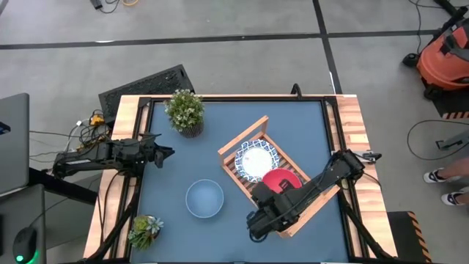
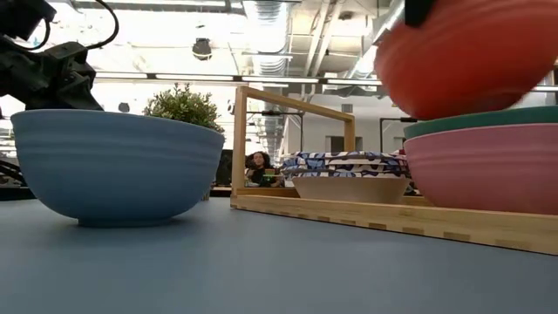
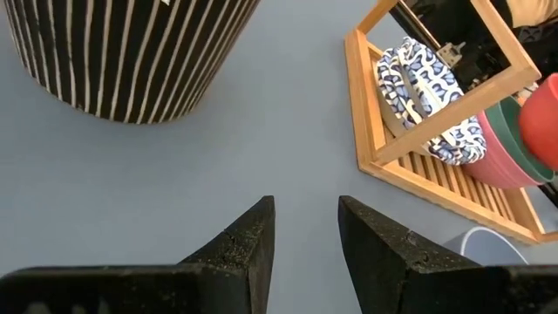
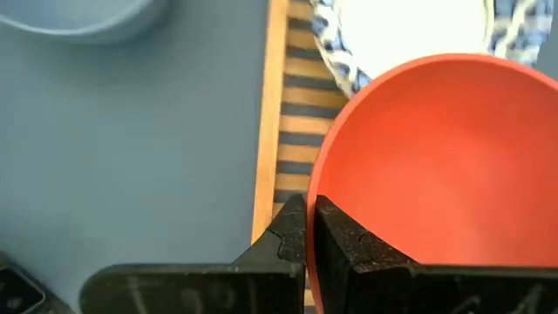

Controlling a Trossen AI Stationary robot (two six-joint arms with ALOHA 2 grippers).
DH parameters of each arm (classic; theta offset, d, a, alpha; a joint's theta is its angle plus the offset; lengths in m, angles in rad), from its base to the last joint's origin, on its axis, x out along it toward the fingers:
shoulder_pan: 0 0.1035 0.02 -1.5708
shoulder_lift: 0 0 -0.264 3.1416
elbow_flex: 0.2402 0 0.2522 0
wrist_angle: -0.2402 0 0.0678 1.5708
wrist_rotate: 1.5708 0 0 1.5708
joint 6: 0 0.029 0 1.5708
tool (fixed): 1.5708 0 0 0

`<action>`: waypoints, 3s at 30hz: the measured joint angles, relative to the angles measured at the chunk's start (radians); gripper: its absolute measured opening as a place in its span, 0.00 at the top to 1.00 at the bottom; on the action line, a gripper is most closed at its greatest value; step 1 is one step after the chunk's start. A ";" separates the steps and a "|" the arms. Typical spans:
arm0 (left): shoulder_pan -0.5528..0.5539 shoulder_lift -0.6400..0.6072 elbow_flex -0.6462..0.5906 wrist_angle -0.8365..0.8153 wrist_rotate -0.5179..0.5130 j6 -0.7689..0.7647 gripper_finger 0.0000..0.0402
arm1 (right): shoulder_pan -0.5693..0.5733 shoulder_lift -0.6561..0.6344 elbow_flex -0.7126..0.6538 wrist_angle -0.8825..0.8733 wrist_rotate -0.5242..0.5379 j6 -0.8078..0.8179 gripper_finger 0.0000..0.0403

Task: Place and stack bowls onto a shelf
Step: Stack the orange bowl on the top of the green bowl on the shelf, then stack the blue bowl on the top of the orange bowl on the shelf

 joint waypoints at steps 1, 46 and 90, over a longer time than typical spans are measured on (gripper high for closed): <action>0.000 0.000 0.000 0.001 -0.002 0.000 0.72 | 0.000 -0.005 -0.019 0.002 -0.003 0.023 0.93; 0.000 0.000 0.000 -0.001 -0.020 0.020 0.72 | -0.112 -0.008 -0.049 0.843 0.039 -1.031 0.48; 0.000 0.014 0.000 -0.010 -0.002 0.007 0.72 | -0.235 0.240 -0.051 0.914 -0.424 -1.188 0.94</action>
